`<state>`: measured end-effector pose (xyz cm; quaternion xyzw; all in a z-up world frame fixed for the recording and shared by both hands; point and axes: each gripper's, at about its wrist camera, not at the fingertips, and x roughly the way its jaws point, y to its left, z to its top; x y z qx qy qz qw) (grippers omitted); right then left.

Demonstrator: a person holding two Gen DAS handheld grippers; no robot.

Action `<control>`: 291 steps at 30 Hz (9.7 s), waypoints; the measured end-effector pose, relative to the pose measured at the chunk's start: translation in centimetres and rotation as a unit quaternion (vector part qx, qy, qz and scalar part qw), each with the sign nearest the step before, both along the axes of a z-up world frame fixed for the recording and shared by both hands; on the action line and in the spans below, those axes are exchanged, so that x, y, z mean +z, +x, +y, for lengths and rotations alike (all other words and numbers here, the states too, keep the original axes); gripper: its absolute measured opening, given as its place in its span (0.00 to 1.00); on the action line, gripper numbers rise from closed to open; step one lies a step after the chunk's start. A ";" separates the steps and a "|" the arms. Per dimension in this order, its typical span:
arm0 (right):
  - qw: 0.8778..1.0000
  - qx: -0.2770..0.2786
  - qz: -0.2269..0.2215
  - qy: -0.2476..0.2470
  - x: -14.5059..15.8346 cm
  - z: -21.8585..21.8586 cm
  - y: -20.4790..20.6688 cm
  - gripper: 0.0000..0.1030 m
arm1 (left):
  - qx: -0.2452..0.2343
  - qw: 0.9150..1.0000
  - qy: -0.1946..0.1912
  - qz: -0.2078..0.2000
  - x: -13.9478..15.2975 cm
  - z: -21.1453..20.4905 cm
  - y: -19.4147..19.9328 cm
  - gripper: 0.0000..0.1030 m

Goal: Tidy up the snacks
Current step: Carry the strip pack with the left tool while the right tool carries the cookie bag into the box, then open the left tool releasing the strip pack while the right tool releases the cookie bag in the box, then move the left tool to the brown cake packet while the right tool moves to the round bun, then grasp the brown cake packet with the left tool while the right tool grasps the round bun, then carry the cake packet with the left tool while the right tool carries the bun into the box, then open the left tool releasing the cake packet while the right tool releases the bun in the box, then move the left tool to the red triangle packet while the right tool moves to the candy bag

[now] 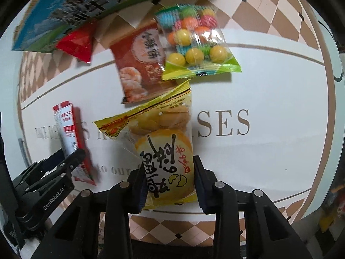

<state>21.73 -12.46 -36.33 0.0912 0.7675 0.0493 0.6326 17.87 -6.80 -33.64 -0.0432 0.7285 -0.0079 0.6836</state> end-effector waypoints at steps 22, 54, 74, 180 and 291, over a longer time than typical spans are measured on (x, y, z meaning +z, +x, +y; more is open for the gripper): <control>0.982 -0.033 -0.158 0.100 17.6 -3.7 12.7 0.36 | -0.005 0.986 -0.071 -0.153 16.7 -1.6 13.0 0.44; 0.993 -0.023 -0.113 -0.040 5.8 -2.2 36.3 0.85 | 0.027 0.999 -0.008 -0.022 4.4 4.0 36.3 0.87; 0.988 0.033 -0.139 -0.051 9.5 -0.3 31.8 0.90 | 0.001 0.995 -0.017 -0.102 10.1 1.8 31.3 0.96; 0.993 -0.120 -0.004 -0.011 -3.5 -9.9 3.3 0.48 | -0.102 0.994 0.037 -0.019 -3.6 -11.2 6.1 0.60; 0.990 0.002 -0.134 -0.039 2.9 -5.7 11.5 0.93 | -0.009 0.988 0.070 -0.141 5.9 -0.2 11.6 1.00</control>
